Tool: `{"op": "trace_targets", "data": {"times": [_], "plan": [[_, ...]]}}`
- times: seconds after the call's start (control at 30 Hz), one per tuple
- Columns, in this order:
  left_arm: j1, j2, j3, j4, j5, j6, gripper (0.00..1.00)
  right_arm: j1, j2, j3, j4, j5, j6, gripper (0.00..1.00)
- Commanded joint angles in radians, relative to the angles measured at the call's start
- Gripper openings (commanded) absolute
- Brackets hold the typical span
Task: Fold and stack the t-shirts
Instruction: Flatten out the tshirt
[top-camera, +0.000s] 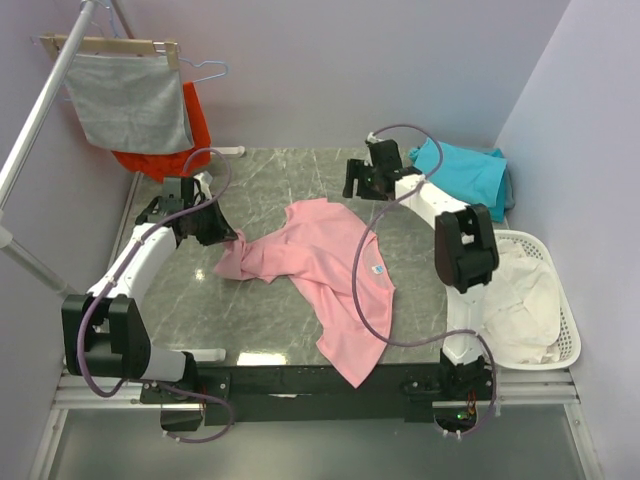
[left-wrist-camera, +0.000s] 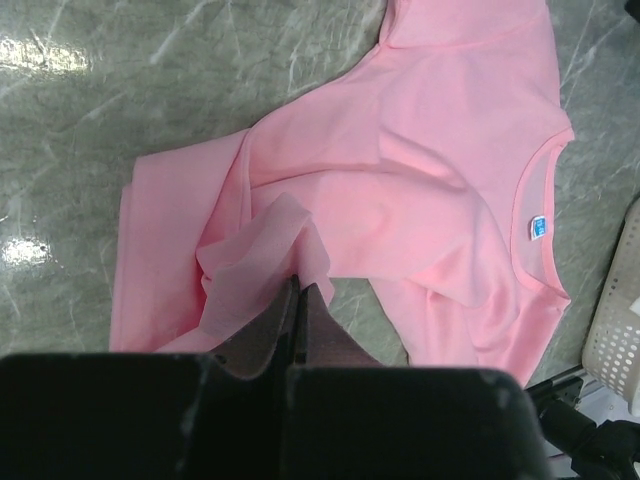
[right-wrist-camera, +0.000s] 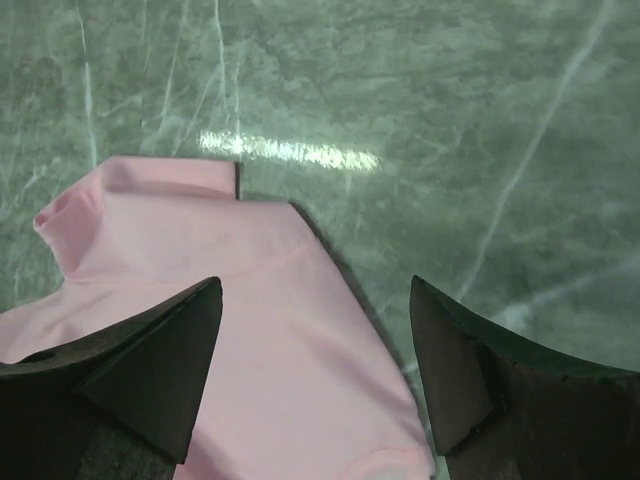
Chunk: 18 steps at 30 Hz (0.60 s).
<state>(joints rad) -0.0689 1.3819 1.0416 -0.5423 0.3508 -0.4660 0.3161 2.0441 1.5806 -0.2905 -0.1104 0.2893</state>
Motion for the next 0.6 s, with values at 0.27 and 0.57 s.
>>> {"op": "trace_targets", "data": {"times": [0.27, 0.57], "plan": [[0.000, 0.045, -0.012, 0.053, 0.001, -0.011, 0.01, -0.006, 0.291, 0.383, -0.280, -0.187, -0.098, 0.78], [0.000, 0.057, -0.003, 0.048, -0.001, -0.008, 0.01, 0.001, 0.370, 0.458, -0.410, -0.250, -0.151, 0.58]]}}
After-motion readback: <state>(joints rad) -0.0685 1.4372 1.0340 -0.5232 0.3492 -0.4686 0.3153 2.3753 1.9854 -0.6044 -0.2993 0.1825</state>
